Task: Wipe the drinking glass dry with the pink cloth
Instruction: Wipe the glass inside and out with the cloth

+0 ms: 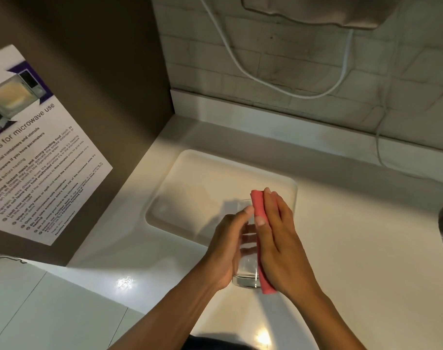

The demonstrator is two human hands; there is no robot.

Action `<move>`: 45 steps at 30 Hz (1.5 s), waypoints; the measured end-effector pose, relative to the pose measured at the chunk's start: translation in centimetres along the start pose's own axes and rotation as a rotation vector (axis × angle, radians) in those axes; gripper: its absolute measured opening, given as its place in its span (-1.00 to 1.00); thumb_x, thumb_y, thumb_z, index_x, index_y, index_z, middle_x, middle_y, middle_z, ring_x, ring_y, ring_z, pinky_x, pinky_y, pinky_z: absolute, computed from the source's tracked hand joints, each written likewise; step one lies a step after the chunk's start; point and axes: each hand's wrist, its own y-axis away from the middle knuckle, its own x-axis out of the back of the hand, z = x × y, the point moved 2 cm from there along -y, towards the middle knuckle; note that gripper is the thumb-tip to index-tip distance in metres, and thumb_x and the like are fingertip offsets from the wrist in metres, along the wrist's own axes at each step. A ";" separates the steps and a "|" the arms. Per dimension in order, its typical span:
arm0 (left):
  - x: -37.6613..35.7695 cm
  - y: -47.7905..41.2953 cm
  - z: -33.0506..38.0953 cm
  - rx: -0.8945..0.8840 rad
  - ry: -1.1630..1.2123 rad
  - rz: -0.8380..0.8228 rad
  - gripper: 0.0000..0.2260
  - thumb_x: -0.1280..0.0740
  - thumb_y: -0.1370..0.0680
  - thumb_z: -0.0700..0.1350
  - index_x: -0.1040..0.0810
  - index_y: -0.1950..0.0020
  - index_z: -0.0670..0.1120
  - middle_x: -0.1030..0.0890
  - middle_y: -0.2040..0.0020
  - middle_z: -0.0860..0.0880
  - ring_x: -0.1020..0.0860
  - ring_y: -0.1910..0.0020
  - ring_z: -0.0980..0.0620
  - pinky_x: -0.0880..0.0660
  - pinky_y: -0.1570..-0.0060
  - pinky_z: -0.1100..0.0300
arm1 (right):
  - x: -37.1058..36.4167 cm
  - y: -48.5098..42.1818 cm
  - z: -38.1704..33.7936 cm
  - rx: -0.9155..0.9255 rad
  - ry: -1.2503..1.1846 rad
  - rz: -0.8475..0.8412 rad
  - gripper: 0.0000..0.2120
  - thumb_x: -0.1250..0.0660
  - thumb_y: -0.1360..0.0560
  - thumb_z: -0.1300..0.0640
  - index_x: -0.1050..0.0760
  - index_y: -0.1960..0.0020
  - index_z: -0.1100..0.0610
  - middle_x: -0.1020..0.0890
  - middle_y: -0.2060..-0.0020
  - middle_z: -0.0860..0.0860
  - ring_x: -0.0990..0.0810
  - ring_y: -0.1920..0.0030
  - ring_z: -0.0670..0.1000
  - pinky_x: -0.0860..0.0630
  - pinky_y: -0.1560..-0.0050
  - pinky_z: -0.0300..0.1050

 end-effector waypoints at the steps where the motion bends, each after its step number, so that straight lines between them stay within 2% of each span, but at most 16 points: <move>1: -0.1 0.2 -0.1 -0.019 -0.006 -0.006 -0.36 -0.40 -0.49 0.30 -0.59 -0.39 -0.12 -0.75 -0.24 -0.18 -0.74 -0.15 -0.13 -0.66 -0.01 0.06 | 0.0 -0.1 0.0 0.005 0.005 0.000 -0.45 0.03 -0.72 -0.10 0.07 -0.68 -0.14 0.03 -0.66 -0.21 0.11 -0.24 -0.77 -0.03 -0.04 -0.82; 5: 0.0 0.3 -0.1 -0.023 0.004 -0.003 -0.40 -0.40 -0.53 0.23 -0.57 -0.44 -0.12 -0.70 -0.30 -0.27 -0.68 -0.27 -0.28 -0.66 -0.19 -0.07 | 0.1 0.1 0.2 0.027 0.057 -0.011 -0.42 0.04 -0.69 -0.10 0.10 -0.67 -0.10 0.05 -0.67 -0.16 0.18 -0.31 -0.71 0.06 -0.18 -0.77; 7: 0.3 0.2 -0.2 -0.022 -0.007 0.011 -0.48 -0.39 -0.61 0.20 -0.60 -0.40 -0.15 -0.72 -0.25 -0.28 -0.69 -0.23 -0.27 -0.65 -0.18 -0.07 | 0.5 0.1 0.2 0.015 0.042 -0.016 -0.44 0.06 -0.67 -0.16 0.13 -0.63 -0.23 0.04 -0.64 -0.24 0.15 -0.35 -0.64 0.08 -0.25 -0.71; 11: 0.0 0.2 -0.4 0.065 0.021 0.077 -0.45 -0.25 -0.65 0.30 -0.65 -0.31 -0.14 -0.77 -0.15 -0.26 -0.74 -0.16 -0.25 -0.67 -0.24 -0.15 | 1.1 0.0 -0.5 -0.046 -0.082 -0.010 -0.59 0.09 -0.68 -0.25 0.17 -0.44 -0.57 -0.05 -0.53 -0.42 -0.14 -0.47 -0.30 -0.16 -0.45 -0.24; 13: 0.1 -0.3 0.0 0.067 0.044 0.097 -0.40 -0.15 -0.67 0.34 -0.67 -0.28 -0.13 -0.78 -0.13 -0.25 -0.73 -0.20 -0.25 -0.69 -0.21 -0.14 | 0.3 1.2 -0.8 0.022 0.006 -0.039 -0.55 0.15 -0.69 -0.29 0.22 -0.51 -0.54 0.10 -0.59 -0.43 0.04 -0.52 -0.41 0.00 -0.48 -0.40; 16: 0.7 -0.8 0.8 0.050 0.063 0.108 -0.43 -0.08 -0.68 0.37 -0.71 -0.20 0.01 -0.82 -0.05 -0.12 -0.76 -0.13 -0.13 -0.72 -0.04 0.00 | -1.0 3.4 -0.9 0.109 0.099 -0.127 -0.51 0.19 -0.65 -0.34 0.34 -0.49 -0.58 0.33 -0.55 -0.49 0.22 -0.46 -0.54 0.10 -0.25 -0.68; 19: 0.7 -0.6 0.5 0.070 0.055 0.076 -0.45 -0.10 -0.68 0.35 -0.75 -0.19 0.02 -0.81 -0.13 -0.15 -0.75 -0.19 -0.14 -0.67 -0.21 -0.06 | -0.8 2.4 -1.3 0.158 0.121 -0.112 -0.52 0.15 -0.69 -0.27 0.28 -0.51 -0.57 0.36 -0.56 -0.44 0.21 -0.45 -0.54 -0.01 -0.26 -0.57; 24: 0.2 -0.4 -0.3 0.069 0.058 0.068 -0.38 -0.07 -0.70 0.34 -0.67 -0.28 -0.11 -0.75 -0.21 -0.27 -0.70 -0.26 -0.28 -0.61 -0.33 -0.26 | 0.6 0.3 -0.9 0.057 0.064 -0.008 -0.46 0.15 -0.68 -0.28 0.20 -0.62 -0.38 0.13 -0.60 -0.41 0.06 -0.57 -0.33 0.02 -0.49 -0.30; 29: 1.0 -1.2 -0.1 0.068 0.086 0.103 -0.40 -0.02 -0.70 0.33 -0.69 -0.21 -0.05 -0.78 -0.16 -0.23 -0.70 -0.25 -0.23 -0.67 -0.17 -0.07 | -0.5 3.0 -0.1 0.128 0.139 -0.145 -0.46 0.22 -0.67 -0.29 0.29 -0.62 -0.35 0.29 -0.59 -0.42 0.27 -0.54 -0.40 0.18 -0.31 -0.67; 33: 0.5 -0.6 -1.4 0.026 0.014 0.033 -0.50 -0.07 -0.71 0.31 -0.74 -0.21 0.10 -0.80 -0.16 -0.11 -0.74 -0.21 -0.13 -0.67 -0.23 -0.09 | 0.2 0.7 -0.4 0.144 0.164 -0.096 -0.47 0.14 -0.71 -0.24 0.20 -0.64 -0.33 0.27 -0.63 -0.32 0.21 -0.54 -0.42 0.02 -0.39 -0.52; 35: 0.3 -0.1 -1.6 0.045 0.024 0.045 -0.44 -0.09 -0.69 0.34 -0.69 -0.27 -0.01 -0.79 -0.16 -0.20 -0.73 -0.22 -0.23 -0.63 -0.30 -0.22 | 0.5 -0.3 -0.4 0.086 0.092 -0.035 -0.48 0.12 -0.72 -0.22 0.18 -0.64 -0.34 0.15 -0.64 -0.34 0.10 -0.54 -0.38 0.01 -0.42 -0.41; 37: 0.5 -0.2 -1.0 0.054 0.048 0.093 -0.38 -0.09 -0.67 0.37 -0.67 -0.27 -0.08 -0.78 -0.14 -0.25 -0.72 -0.21 -0.30 -0.62 -0.30 -0.29 | 0.1 0.1 -0.5 0.066 0.018 -0.029 -0.50 0.13 -0.71 -0.23 0.21 -0.60 -0.44 0.10 -0.60 -0.44 0.05 -0.50 -0.43 0.03 -0.38 -0.45; 40: 1.4 -1.1 0.1 0.038 0.057 0.135 -0.40 -0.05 -0.68 0.37 -0.70 -0.17 -0.03 -0.83 -0.01 -0.13 -0.76 -0.12 -0.19 -0.72 -0.08 -0.07 | -1.3 2.2 -0.3 0.106 0.047 -0.113 -0.49 0.17 -0.69 -0.28 0.32 -0.56 -0.47 0.21 -0.58 -0.49 0.18 -0.46 -0.56 0.03 -0.37 -0.57; 41: 1.6 -1.2 0.2 0.039 0.049 0.136 -0.42 -0.05 -0.68 0.36 -0.71 -0.15 0.00 -0.83 0.02 -0.09 -0.76 -0.11 -0.16 -0.72 -0.05 -0.03 | -1.4 2.6 -0.2 0.131 0.084 -0.135 -0.48 0.20 -0.67 -0.30 0.36 -0.56 -0.45 0.26 -0.59 -0.43 0.23 -0.43 -0.58 0.00 -0.25 -0.70; 43: 1.5 -0.9 0.1 0.050 0.029 0.128 -0.42 -0.06 -0.69 0.36 -0.71 -0.19 0.00 -0.82 -0.05 -0.12 -0.75 -0.16 -0.17 -0.70 -0.13 -0.06 | -1.2 2.2 -0.5 0.179 0.151 -0.157 -0.47 0.21 -0.68 -0.27 0.37 -0.58 -0.40 0.30 -0.63 -0.30 0.29 -0.45 -0.55 0.02 -0.10 -0.80; 45: 1.1 -0.5 -0.4 0.063 0.012 0.105 -0.39 -0.07 -0.68 0.36 -0.69 -0.25 -0.06 -0.80 -0.13 -0.20 -0.73 -0.21 -0.22 -0.65 -0.23 -0.15 | -0.3 0.9 -0.6 0.169 0.146 -0.105 -0.44 0.18 -0.69 -0.25 0.30 -0.63 -0.32 0.25 -0.65 -0.26 0.25 -0.49 -0.49 -0.01 -0.24 -0.73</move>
